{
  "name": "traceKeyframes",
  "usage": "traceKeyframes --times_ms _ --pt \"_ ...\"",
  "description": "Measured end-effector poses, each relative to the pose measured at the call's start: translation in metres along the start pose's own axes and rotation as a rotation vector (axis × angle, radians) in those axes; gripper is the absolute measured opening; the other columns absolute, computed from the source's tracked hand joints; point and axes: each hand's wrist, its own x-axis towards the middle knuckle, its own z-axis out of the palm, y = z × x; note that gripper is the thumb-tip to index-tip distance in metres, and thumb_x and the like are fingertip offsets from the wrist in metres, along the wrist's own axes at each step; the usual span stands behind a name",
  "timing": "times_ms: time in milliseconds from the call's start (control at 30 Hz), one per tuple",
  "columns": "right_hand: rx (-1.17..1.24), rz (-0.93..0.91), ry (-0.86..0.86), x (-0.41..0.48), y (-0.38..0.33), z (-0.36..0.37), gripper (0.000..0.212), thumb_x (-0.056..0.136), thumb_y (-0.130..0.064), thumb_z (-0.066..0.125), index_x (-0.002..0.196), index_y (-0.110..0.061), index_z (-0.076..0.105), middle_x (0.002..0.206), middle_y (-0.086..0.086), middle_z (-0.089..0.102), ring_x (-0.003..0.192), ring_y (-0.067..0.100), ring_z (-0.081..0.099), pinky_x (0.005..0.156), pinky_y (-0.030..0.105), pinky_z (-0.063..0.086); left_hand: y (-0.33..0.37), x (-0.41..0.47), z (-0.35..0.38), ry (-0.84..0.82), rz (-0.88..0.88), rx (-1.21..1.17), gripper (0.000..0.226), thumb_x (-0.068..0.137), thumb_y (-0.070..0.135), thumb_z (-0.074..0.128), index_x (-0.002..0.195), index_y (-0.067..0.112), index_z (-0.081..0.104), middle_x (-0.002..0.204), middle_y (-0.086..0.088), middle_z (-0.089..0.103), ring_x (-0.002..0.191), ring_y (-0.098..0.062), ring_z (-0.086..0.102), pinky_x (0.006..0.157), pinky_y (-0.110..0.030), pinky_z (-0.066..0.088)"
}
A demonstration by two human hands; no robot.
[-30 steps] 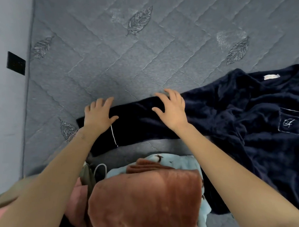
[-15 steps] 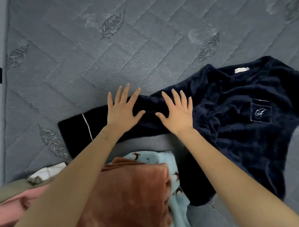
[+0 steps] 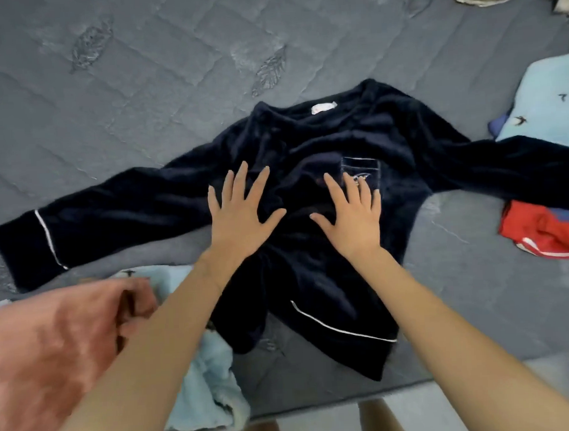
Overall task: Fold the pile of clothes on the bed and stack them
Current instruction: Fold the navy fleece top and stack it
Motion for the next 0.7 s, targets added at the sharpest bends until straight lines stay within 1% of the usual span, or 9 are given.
traceKeyframes --times_ms 133,233,333,400,500,567,633,700 --pt "0.024 -0.030 -0.043 -0.031 0.058 0.001 0.077 0.094 -0.058 0.046 0.155 -0.032 0.007 0.163 0.006 0.007 0.150 0.029 -0.001 0.120 0.050 -0.001 0.068 -0.029 0.041 -0.040 -0.034 -0.027 0.077 0.092 0.066 0.039 0.155 0.036 0.004 0.164 -0.003 -0.005 0.150 -0.025 -0.005 0.118 -0.054 -0.004" --pt "0.031 -0.005 -0.107 -0.053 0.090 0.012 0.080 0.093 -0.059 0.046 0.155 -0.033 0.004 0.163 0.005 0.004 0.150 0.028 -0.003 0.120 0.049 -0.002 0.095 -0.050 0.065 -0.081 -0.044 -0.028 0.077 0.093 0.063 0.040 0.155 0.036 0.004 0.164 -0.003 -0.007 0.150 -0.024 -0.007 0.118 -0.053 -0.005" --pt "0.090 0.048 -0.217 -0.078 0.109 0.032 0.084 0.092 -0.061 0.047 0.155 -0.034 -0.001 0.164 0.005 -0.002 0.150 0.028 -0.006 0.119 0.050 -0.001 0.099 -0.074 0.082 -0.090 -0.047 -0.065 0.075 0.094 0.059 0.044 0.155 0.035 0.007 0.164 -0.003 -0.005 0.150 -0.024 -0.006 0.117 -0.053 -0.005" --pt "0.081 0.062 -0.272 -0.094 0.117 0.047 0.085 0.091 -0.062 0.047 0.154 -0.036 -0.004 0.163 0.005 -0.006 0.150 0.029 -0.007 0.118 0.052 -0.002 0.096 -0.090 0.091 -0.084 -0.028 -0.076 0.076 0.094 0.055 0.049 0.155 0.034 0.009 0.164 -0.003 -0.005 0.150 -0.023 -0.007 0.118 -0.052 -0.005" --pt "0.028 0.053 -0.308 -0.114 0.123 0.069 0.085 0.091 -0.062 0.048 0.154 -0.037 -0.004 0.163 0.005 -0.012 0.150 0.031 -0.007 0.118 0.055 -0.002 0.088 -0.112 0.106 -0.088 -0.003 -0.031 0.077 0.093 0.053 0.052 0.155 0.034 0.009 0.163 -0.004 -0.005 0.150 -0.023 -0.010 0.117 -0.050 -0.010" --pt "0.060 0.082 -0.310 -0.126 0.125 0.080 0.088 0.090 -0.061 0.051 0.154 -0.037 -0.004 0.162 0.006 -0.017 0.149 0.030 -0.004 0.119 0.054 0.003 0.085 -0.124 0.117 -0.090 0.034 0.026 0.078 0.092 0.054 0.053 0.155 0.033 0.013 0.164 -0.005 -0.003 0.150 -0.025 -0.009 0.117 -0.050 -0.012" --pt "0.192 0.133 -0.263 -0.140 0.125 0.088 0.092 0.089 -0.055 0.059 0.154 -0.036 -0.004 0.161 0.007 -0.018 0.149 0.030 0.001 0.119 0.051 0.012 0.086 -0.135 0.130 -0.103 0.109 0.071 0.077 0.089 0.057 0.056 0.154 0.031 0.021 0.163 -0.006 0.003 0.150 -0.026 -0.006 0.115 -0.051 -0.014" --pt "0.491 0.203 -0.206 -0.153 0.124 0.095 0.100 0.088 -0.042 0.067 0.155 -0.030 -0.005 0.162 0.008 -0.007 0.148 0.028 0.010 0.118 0.046 0.022 0.089 -0.146 0.142 -0.141 0.170 0.113 0.076 0.086 0.061 0.057 0.151 0.031 0.031 0.163 -0.006 0.009 0.150 -0.027 -0.003 0.114 -0.052 -0.017"
